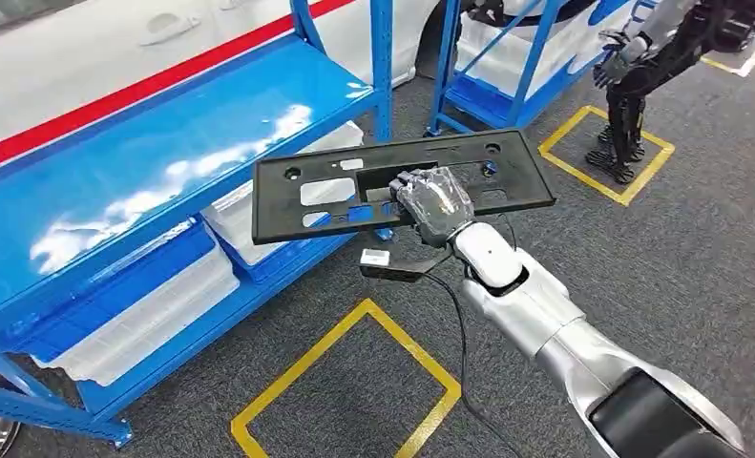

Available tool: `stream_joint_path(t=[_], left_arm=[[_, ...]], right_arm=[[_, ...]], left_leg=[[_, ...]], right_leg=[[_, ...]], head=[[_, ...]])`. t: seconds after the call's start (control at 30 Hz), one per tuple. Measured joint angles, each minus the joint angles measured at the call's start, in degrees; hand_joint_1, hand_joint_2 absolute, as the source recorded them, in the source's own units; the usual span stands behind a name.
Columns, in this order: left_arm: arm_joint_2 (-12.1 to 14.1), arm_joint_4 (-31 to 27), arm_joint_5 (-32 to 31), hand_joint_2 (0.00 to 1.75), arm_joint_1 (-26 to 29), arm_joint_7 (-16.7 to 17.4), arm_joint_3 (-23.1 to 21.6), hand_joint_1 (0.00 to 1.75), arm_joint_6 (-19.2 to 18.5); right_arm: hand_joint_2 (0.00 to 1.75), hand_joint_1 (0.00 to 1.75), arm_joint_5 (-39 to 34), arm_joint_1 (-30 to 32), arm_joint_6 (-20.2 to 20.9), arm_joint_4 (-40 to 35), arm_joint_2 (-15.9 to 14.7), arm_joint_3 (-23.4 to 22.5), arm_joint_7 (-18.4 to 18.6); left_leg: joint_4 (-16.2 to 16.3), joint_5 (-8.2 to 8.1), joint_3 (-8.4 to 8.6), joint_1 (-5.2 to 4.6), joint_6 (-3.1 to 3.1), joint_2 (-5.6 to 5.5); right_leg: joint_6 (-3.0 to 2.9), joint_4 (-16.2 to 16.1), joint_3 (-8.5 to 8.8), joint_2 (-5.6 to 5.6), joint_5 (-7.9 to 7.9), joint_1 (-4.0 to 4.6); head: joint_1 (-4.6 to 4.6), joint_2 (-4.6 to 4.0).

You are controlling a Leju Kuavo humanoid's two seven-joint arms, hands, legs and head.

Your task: Take the parts from the cabinet and place them on the table.

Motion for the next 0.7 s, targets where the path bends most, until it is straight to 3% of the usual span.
stream_joint_path(t=[0.07,0.1,0.13,0.17,0.23,0.27,0.3,0.33,0.37,0.4,0.43,0.47,0.5,0.53,0.57,0.6,0.63,0.67,0.7], left_arm=[[0.09,0.00,0.09,1.75,0.03,0.00,0.13,0.00,-0.06],[0.13,0.00,0.13,1.75,0.01,0.00,0.26,0.00,-0.11],[0.28,0.00,0.20,1.75,0.09,-0.02,0.44,0.00,-0.13],[0.39,0.00,0.31,1.75,0.11,-0.02,0.59,0.00,-0.17],[0.42,0.00,0.28,1.75,-0.08,0.00,0.89,0.00,-0.22],[0.44,0.00,0.26,1.75,-0.18,0.00,0.92,0.00,-0.28],[0.37,0.00,0.26,1.75,-0.24,0.00,0.94,0.00,-0.46],[0.39,0.00,0.26,1.75,-0.28,0.00,0.96,0.00,-0.52],[0.39,0.00,0.26,1.75,-0.24,0.00,0.96,0.00,-0.61],[0.44,0.00,0.26,1.75,-0.18,0.00,1.01,0.00,-0.70],[0.44,0.00,0.26,1.75,-0.12,0.00,1.05,0.00,-0.74],[0.44,0.00,0.24,1.75,-0.10,0.00,1.09,0.00,-0.74],[0.46,0.00,0.22,1.75,-0.10,0.00,1.14,0.00,-0.74],[0.46,0.00,0.09,1.75,-0.13,-0.02,1.18,0.00,-0.74],[0.44,0.00,0.07,1.75,-0.14,-0.11,1.18,0.00,-0.74],[0.44,0.00,0.07,1.75,-0.17,-0.18,1.18,0.00,-0.76],[0.44,0.00,0.04,1.75,-0.17,-0.28,1.18,0.00,-0.76],[0.39,0.00,0.04,1.75,-0.16,-0.44,1.20,0.00,-0.74],[0.39,0.00,0.07,1.75,-0.15,-0.46,1.24,0.00,-0.68]], right_arm=[[1.75,1.75,-0.04,0.41,0.37,-0.50,-0.02,0.00,0.15],[1.75,1.75,-0.04,0.43,0.42,-0.78,-0.02,0.00,0.20],[1.75,1.75,-0.07,0.45,0.42,-0.96,-0.02,-0.02,0.26],[1.75,1.75,-0.07,0.33,0.44,-1.18,-0.04,-0.02,0.33],[1.75,1.75,-0.09,0.56,0.50,-1.55,-0.17,-0.07,0.44],[1.75,1.75,-0.09,0.79,0.53,-1.70,-0.59,-0.13,0.48],[1.75,1.75,-0.07,0.94,0.61,-1.95,-1.31,-0.22,0.48],[1.75,1.75,-0.09,1.00,0.76,-2.34,-1.55,-0.39,0.52],[1.75,1.75,-0.13,0.81,1.05,-2.67,-1.95,-0.59,0.55],[1.75,1.75,-0.20,0.78,1.34,-3.14,-2.18,-0.72,0.66],[1.75,1.75,-0.26,0.93,1.64,-3.48,-2.65,-0.87,0.66],[1.75,1.75,-0.44,1.17,1.73,-3.65,-3.30,-1.01,0.66],[1.75,1.75,-0.72,1.40,1.95,-3.87,-3.92,-1.20,0.68],[1.75,1.75,-1.09,1.67,2.06,-4.22,-4.70,-1.55,0.68],[1.75,1.75,-1.42,1.77,2.12,-4.72,-5.52,-2.05,0.68],[1.75,1.75,-1.68,1.74,2.12,-5.18,-6.17,-2.56,0.68],[1.75,1.75,-1.95,1.71,2.08,-5.64,-6.67,-3.11,0.68],[1.75,1.75,-2.14,1.70,2.03,-6.07,-7.10,-3.63,0.68],[1.75,1.75,-2.27,1.82,1.97,-6.34,-7.65,-4.00,0.66]], left_leg=[[-8.06,5.19,3.66,0.00,0.42,-0.60],[-13.07,7.76,5.95,0.01,0.75,-1.95],[-15.87,7.96,7.13,0.17,1.19,-4.87],[-16.89,7.99,7.51,0.27,1.30,-5.31],[-16.99,7.78,7.60,-0.12,1.32,-4.15],[-17.23,8.04,7.70,-0.19,1.64,-3.49],[-18.46,8.72,8.04,0.73,2.30,-2.66],[-18.80,9.03,8.16,0.38,2.53,-1.85],[-18.88,9.11,8.08,0.26,2.97,-1.15],[-18.85,9.10,7.92,0.07,3.00,-0.40],[-18.83,9.05,7.85,-0.08,3.05,0.38],[-18.79,9.04,7.77,-0.10,3.07,1.18],[-18.75,9.01,7.76,-0.12,3.05,1.85],[-18.69,8.96,7.76,-0.12,3.00,2.42],[-18.54,8.80,7.79,-0.12,2.84,3.11],[-18.26,8.51,7.82,-0.14,2.66,3.75],[-17.94,8.21,7.85,-0.31,2.32,4.30],[-17.52,7.87,7.71,-0.81,1.87,4.86],[-17.67,7.79,7.81,-0.81,1.71,5.44]], right_leg=[[0.05,0.26,0.06,1.68,0.02,0.00],[0.11,0.34,0.08,2.42,0.05,-0.02],[0.26,0.35,-0.07,3.01,0.13,-0.16],[0.72,0.54,-0.41,3.80,0.29,0.04],[1.69,0.24,-1.02,5.11,0.90,-0.57],[2.19,-0.13,-1.04,5.84,1.19,-0.64],[2.45,0.15,-1.16,5.40,1.02,-0.37],[2.53,1.30,-1.72,1.85,0.03,0.04],[2.54,4.44,-3.32,-0.53,-2.27,0.01],[2.66,8.94,-5.36,-1.75,-4.61,-0.10],[2.81,13.33,-7.33,-2.28,-6.50,-0.26],[3.00,16.37,-8.67,-2.48,-7.39,-0.37],[3.13,16.64,-8.63,-2.62,-6.93,-0.44],[3.18,14.52,-7.37,-2.75,-5.42,-0.51],[3.13,10.19,-4.79,-3.15,-3.18,-0.55],[2.96,4.40,-1.46,-4.66,-0.86,-0.46],[2.67,0.49,0.35,-8.25,-0.96,0.02],[2.07,0.22,0.41,-8.43,-0.92,0.67],[1.76,0.27,0.25,-7.14,-0.89,0.58]], head=[[-0.02,0.00],[0.00,0.00],[0.00,0.00],[0.00,0.00],[-0.02,0.00],[0.00,0.00],[-0.02,0.00],[0.04,0.00],[0.00,0.00],[0.09,0.00],[0.04,0.00],[0.04,0.00],[0.07,0.00],[0.04,0.00],[0.07,0.00],[0.04,0.00],[0.04,0.00],[0.02,0.00],[0.04,0.00]])
